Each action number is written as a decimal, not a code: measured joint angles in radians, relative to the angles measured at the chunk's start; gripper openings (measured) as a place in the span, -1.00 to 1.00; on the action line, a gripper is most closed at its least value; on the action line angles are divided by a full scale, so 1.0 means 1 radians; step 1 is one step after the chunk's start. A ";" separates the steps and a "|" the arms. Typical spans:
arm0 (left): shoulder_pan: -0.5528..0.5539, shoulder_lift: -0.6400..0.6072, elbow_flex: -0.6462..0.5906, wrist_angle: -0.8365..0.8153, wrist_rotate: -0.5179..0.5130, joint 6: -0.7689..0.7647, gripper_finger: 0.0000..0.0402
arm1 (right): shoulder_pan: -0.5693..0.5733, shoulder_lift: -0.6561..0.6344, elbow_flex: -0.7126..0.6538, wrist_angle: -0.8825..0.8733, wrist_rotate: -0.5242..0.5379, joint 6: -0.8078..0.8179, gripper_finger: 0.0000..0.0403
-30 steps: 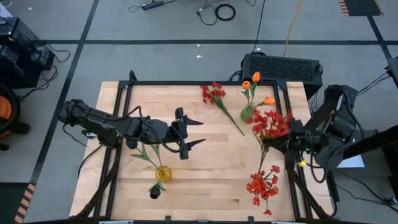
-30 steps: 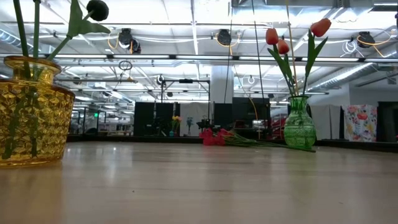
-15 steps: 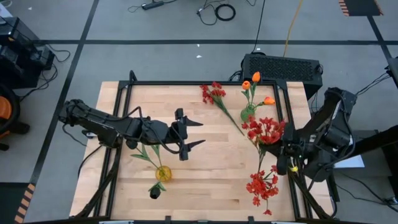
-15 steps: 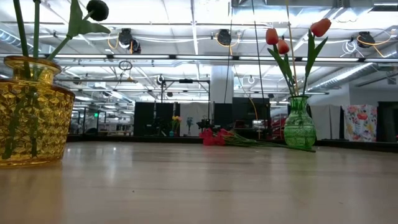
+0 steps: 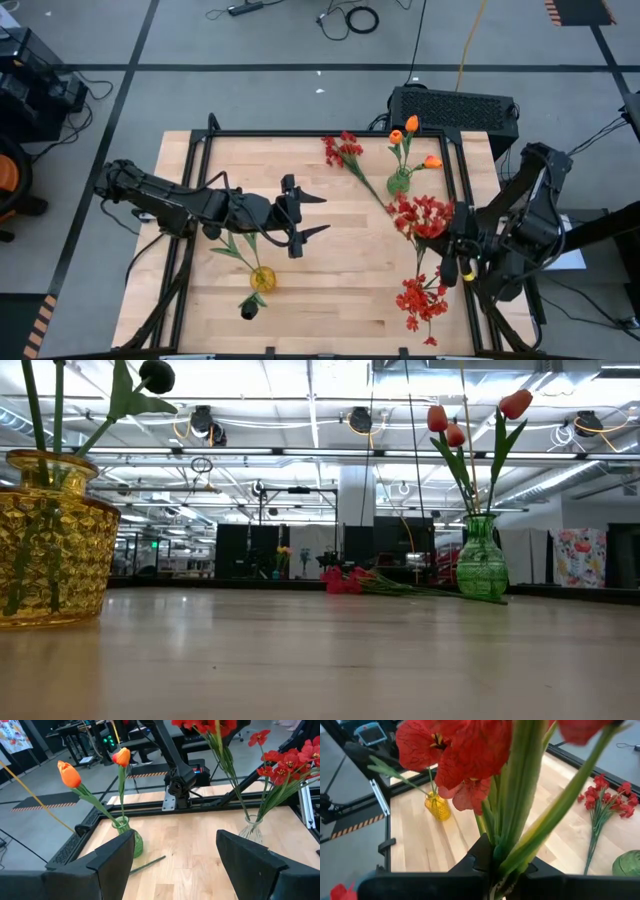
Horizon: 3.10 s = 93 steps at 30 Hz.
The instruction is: Sort flowers into vase by color
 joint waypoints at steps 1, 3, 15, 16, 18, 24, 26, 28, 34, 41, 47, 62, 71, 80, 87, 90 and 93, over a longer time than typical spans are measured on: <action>0.000 0.000 0.000 0.000 0.000 0.000 0.43 | 0.002 0.005 0.000 0.000 -0.005 0.000 -0.92; 0.000 0.000 0.000 0.000 0.000 0.000 0.43 | 0.004 0.016 0.000 0.000 -0.020 -0.002 -0.92; 0.000 0.000 0.000 0.000 0.000 0.000 0.43 | 0.004 0.075 0.000 -0.033 -0.024 0.026 -0.84; 0.000 0.000 0.000 0.000 0.000 0.000 0.43 | 0.004 0.078 0.000 -0.036 -0.024 0.029 -0.84; 0.000 0.000 0.000 0.000 0.000 0.000 0.43 | 0.004 0.084 0.000 -0.037 -0.024 0.030 -0.83; 0.000 0.000 0.000 0.000 0.000 0.000 0.43 | 0.004 0.083 0.000 -0.036 -0.027 0.030 -0.80; 0.000 0.000 0.000 -0.003 0.000 0.000 0.43 | 0.004 0.074 0.000 -0.035 -0.055 0.032 -0.75; 0.000 0.000 0.000 -0.006 0.000 -0.001 0.43 | 0.004 0.067 0.000 -0.034 -0.093 0.044 -0.66; 0.000 0.000 0.000 -0.007 0.000 -0.001 0.43 | 0.005 0.067 0.000 -0.035 -0.130 0.081 -0.30; 0.000 0.000 0.000 -0.007 0.000 -0.002 0.43 | 0.004 0.041 0.000 -0.033 -0.208 0.100 0.07; 0.003 0.019 0.002 0.003 0.000 -0.002 0.43 | 0.019 -0.020 0.000 -0.009 -0.208 0.098 0.27; 0.036 0.074 0.002 0.098 0.097 -0.001 0.43 | 0.058 -0.123 0.000 0.011 -0.218 0.035 0.52; 0.056 0.095 0.001 0.122 0.110 -0.002 0.43 | 0.058 -0.135 0.000 -0.026 -0.360 -0.035 0.43; 0.069 0.108 0.001 0.123 0.137 -0.025 0.43 | 0.058 -0.107 0.000 -0.029 -0.333 -0.112 -0.11; 0.069 0.110 0.001 0.123 0.137 -0.026 0.43 | 0.076 -0.102 0.000 -0.029 -0.397 -0.096 -0.79; 0.069 0.110 0.001 0.126 0.137 -0.026 0.43 | 0.096 -0.107 0.000 -0.029 -0.407 -0.078 -0.96; 0.069 0.110 0.001 0.124 0.137 -0.026 0.43 | 0.114 -0.107 0.000 -0.036 -0.409 -0.044 -0.95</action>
